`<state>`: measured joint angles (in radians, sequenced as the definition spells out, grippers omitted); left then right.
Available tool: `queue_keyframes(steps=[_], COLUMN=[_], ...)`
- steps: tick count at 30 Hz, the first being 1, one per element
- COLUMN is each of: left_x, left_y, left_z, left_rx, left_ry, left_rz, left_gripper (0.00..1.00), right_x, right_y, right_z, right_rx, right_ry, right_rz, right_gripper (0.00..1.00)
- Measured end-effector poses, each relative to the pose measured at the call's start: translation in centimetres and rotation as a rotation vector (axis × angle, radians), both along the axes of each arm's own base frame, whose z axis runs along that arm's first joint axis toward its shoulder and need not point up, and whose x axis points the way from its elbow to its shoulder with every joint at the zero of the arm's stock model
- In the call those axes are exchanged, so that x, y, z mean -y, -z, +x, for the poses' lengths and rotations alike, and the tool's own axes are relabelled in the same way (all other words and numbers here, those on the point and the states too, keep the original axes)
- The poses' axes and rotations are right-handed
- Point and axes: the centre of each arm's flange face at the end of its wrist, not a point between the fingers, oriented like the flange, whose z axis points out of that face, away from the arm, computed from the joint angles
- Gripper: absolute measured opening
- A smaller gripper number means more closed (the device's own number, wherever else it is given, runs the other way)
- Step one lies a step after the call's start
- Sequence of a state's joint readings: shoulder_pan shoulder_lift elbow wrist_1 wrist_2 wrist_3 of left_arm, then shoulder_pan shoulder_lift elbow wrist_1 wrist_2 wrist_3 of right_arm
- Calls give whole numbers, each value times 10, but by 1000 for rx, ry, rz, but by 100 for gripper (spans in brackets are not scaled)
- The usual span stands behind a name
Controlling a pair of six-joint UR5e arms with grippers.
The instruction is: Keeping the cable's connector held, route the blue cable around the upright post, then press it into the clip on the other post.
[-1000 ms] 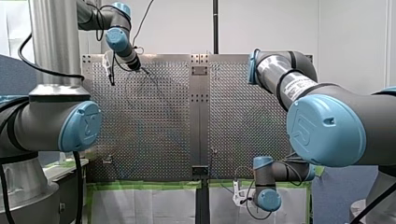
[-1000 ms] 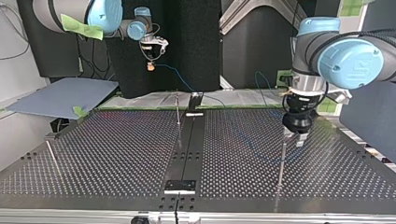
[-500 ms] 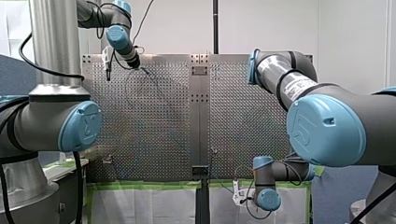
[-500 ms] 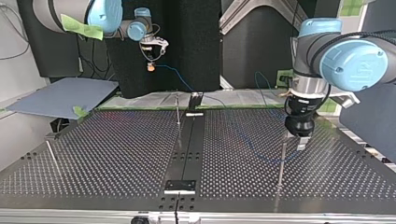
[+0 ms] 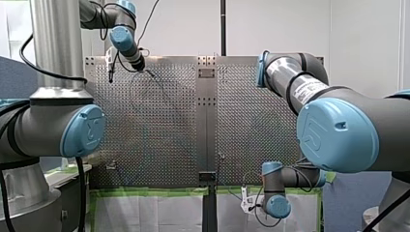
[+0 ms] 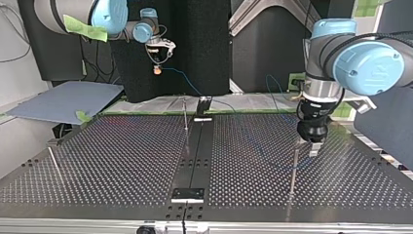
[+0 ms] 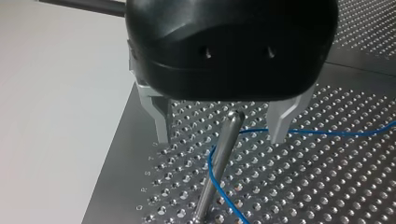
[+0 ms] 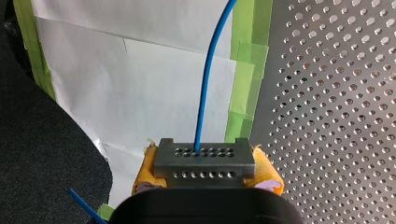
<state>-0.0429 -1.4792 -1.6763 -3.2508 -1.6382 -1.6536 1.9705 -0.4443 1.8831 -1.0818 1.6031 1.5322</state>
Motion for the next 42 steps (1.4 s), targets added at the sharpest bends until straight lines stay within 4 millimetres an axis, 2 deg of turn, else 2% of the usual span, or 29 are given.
queue_keyframes(steps=[4,11,19,27,35,42], left_x=[6,29,59,96,126,134], left_y=[0,-6,-12,20,45,71], left_z=[-3,-8,1,11,12,25], left_rx=[-1,30,37,-4,-17,-32], left_ry=[5,16,24,39,46,-5], left_rz=[29,102,186,288,344,375], left_gripper=[100,100,100,100,100,100], right_x=[0,0,0,0,-2,-3], right_y=[0,0,0,0,1,1], right_z=[0,0,0,0,2,4], right_rx=[-1,-1,0,1,11,26], right_ry=[0,0,0,-2,-25,-38], right_rz=[1,2,1,2,12,16], right_gripper=[0,0,0,0,0,0])
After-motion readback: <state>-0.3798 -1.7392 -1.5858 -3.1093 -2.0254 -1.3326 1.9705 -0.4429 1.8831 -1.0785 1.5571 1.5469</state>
